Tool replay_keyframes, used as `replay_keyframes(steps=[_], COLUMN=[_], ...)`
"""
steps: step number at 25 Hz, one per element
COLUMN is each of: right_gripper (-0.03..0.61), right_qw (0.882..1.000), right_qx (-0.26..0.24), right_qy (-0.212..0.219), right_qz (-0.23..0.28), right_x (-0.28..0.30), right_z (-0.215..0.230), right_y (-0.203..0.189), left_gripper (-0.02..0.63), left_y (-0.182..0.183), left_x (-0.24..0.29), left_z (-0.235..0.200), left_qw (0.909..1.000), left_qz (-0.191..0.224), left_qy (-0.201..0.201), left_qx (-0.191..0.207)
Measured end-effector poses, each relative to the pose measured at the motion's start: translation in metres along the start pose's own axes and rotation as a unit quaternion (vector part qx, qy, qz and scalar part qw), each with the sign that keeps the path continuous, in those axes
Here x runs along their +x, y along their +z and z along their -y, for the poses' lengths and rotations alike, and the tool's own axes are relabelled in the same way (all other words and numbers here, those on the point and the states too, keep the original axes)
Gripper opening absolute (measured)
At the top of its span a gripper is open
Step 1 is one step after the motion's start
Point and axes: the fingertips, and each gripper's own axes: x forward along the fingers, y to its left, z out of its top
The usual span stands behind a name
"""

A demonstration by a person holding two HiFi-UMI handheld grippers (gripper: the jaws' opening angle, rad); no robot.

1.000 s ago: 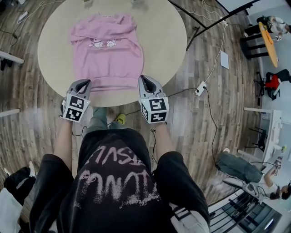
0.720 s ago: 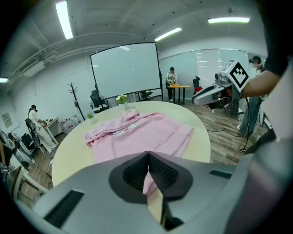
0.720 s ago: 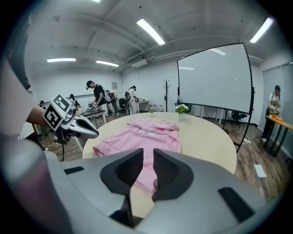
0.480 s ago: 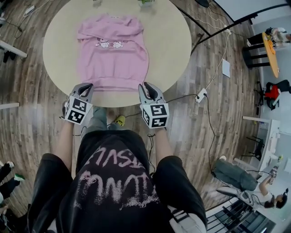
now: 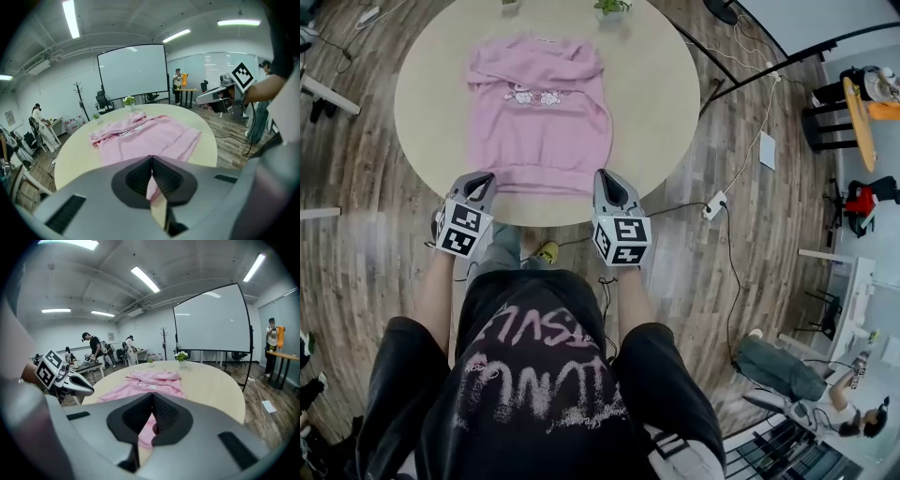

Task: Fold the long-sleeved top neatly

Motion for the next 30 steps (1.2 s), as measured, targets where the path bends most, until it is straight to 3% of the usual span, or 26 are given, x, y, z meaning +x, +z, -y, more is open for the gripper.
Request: replay_keyframes(steps=[20, 25, 27, 30], right_gripper=[0.0, 0.0, 0.0, 0.005], right_qw=[1.0, 1.0, 1.0, 0.997], right_qx=[-0.013, 0.0, -0.015, -0.072], right_qy=[0.0, -0.002, 0.001, 0.013], right_qz=[0.011, 0.018, 0.01, -0.025], right_x=[0.004, 0.002, 0.005, 0.011], right_z=[0.004, 0.003, 0.001, -0.005], right_y=[0.012, 0.015, 0.012, -0.005], left_gripper=[0.014, 0.014, 0.014, 0.014], left_y=[0.01, 0.015, 0.015, 0.008], left_x=[0.004, -0.001, 0.0, 0.001], left_z=[0.004, -0.004, -0.009, -0.012], left_qw=[0.9999, 0.9984, 0.9978, 0.9992], left_qz=[0.013, 0.038, 0.042, 0.026], left_qy=[0.001, 0.013, 0.018, 0.017], left_qx=[0.005, -0.039, -0.047, -0.025])
